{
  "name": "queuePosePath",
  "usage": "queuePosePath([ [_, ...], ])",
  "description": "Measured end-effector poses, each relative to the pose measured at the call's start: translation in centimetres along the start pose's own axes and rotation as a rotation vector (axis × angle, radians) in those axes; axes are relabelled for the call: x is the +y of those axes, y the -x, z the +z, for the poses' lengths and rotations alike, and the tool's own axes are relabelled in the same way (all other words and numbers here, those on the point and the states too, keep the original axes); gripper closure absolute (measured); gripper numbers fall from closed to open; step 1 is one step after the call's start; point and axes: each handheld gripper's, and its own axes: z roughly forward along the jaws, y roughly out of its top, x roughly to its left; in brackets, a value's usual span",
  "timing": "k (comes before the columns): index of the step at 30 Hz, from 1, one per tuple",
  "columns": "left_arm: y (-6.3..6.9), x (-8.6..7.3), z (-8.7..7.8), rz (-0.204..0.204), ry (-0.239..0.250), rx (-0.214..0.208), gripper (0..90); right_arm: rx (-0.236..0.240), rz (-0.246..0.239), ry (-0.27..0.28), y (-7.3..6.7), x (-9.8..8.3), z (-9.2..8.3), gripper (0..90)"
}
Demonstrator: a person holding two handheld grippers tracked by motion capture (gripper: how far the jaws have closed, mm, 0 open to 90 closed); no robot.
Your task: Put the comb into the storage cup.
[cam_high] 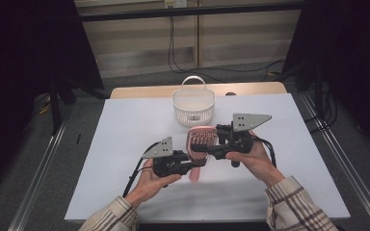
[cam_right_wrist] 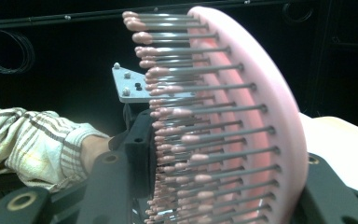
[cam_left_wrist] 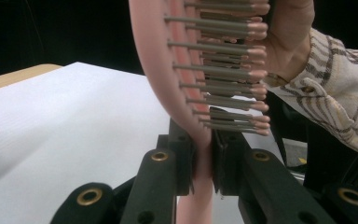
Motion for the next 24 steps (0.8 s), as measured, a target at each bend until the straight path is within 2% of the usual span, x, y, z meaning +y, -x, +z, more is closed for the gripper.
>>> queuePosePath([
  [7, -0.11, 0.05, -0.09, -0.014, 0.010, 0.011, 77.9, 0.001, -0.007, -0.002, -0.19, 0.16, -0.10, 61.5],
  [15, -0.13, 0.09, -0.07, -0.015, 0.013, 0.017, 76.9, -0.022, -0.015, 0.000, -0.40, 0.36, -0.07, 61.6],
  [17, -0.17, 0.04, 0.00, -0.017, 0.007, 0.034, 70.5, -0.025, -0.017, -0.005, -0.43, 0.42, -0.10, 61.6],
  [20, -0.16, 0.02, 0.01, -0.018, 0.006, 0.035, 68.9, -0.034, -0.018, -0.012, -0.57, 0.46, -0.08, 61.7],
  [24, -0.18, 0.07, -0.03, -0.020, 0.008, 0.051, 61.0, -0.039, -0.015, -0.010, -0.64, 0.60, -0.12, 61.8],
])
